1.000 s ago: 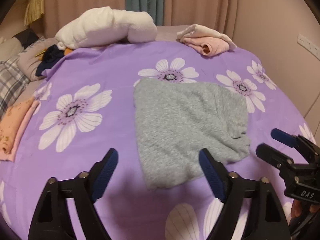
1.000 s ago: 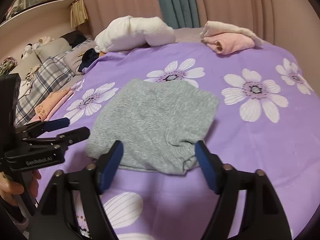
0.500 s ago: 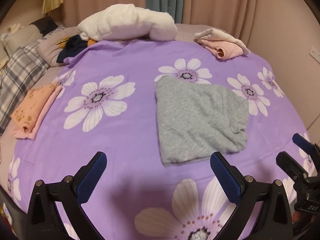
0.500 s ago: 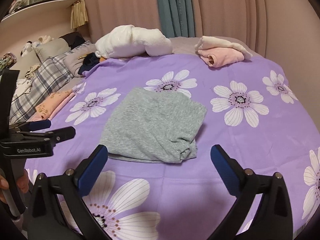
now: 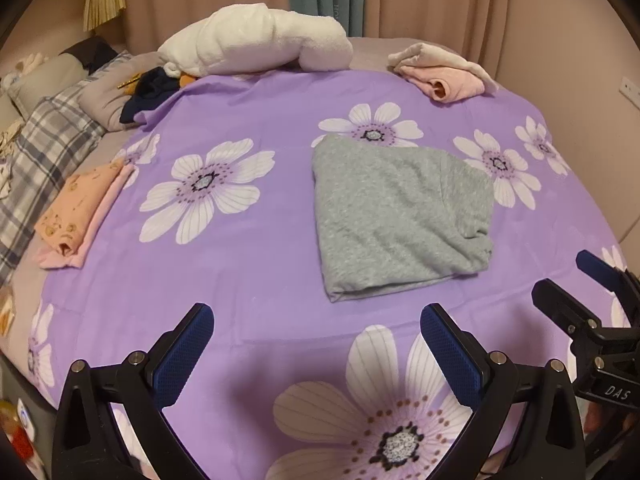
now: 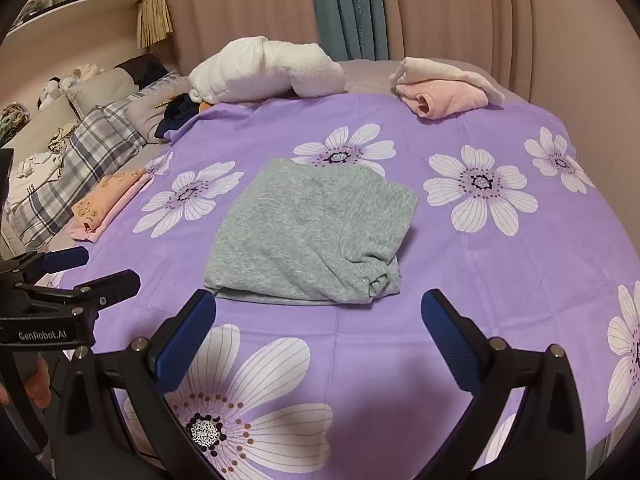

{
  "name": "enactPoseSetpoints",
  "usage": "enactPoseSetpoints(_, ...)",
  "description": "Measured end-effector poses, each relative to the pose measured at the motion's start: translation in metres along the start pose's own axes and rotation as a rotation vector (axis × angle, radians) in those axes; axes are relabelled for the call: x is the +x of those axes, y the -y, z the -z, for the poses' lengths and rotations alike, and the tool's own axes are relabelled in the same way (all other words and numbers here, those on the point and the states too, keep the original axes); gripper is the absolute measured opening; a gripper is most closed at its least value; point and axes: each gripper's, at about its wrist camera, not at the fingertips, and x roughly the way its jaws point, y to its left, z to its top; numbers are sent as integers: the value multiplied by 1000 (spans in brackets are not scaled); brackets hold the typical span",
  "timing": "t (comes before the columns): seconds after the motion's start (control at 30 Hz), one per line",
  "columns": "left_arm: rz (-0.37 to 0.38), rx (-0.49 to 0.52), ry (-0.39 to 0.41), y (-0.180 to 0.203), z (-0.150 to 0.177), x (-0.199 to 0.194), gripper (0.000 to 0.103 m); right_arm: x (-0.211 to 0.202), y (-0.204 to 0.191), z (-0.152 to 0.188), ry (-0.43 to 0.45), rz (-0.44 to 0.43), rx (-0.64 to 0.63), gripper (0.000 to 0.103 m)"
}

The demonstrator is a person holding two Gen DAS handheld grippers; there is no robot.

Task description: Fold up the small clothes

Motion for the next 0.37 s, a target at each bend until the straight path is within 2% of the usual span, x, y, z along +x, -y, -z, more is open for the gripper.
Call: enactPoseSetpoints(0.37,5,-2,0,4,3,-1,102,0,3,1,-5,-5,17,103)
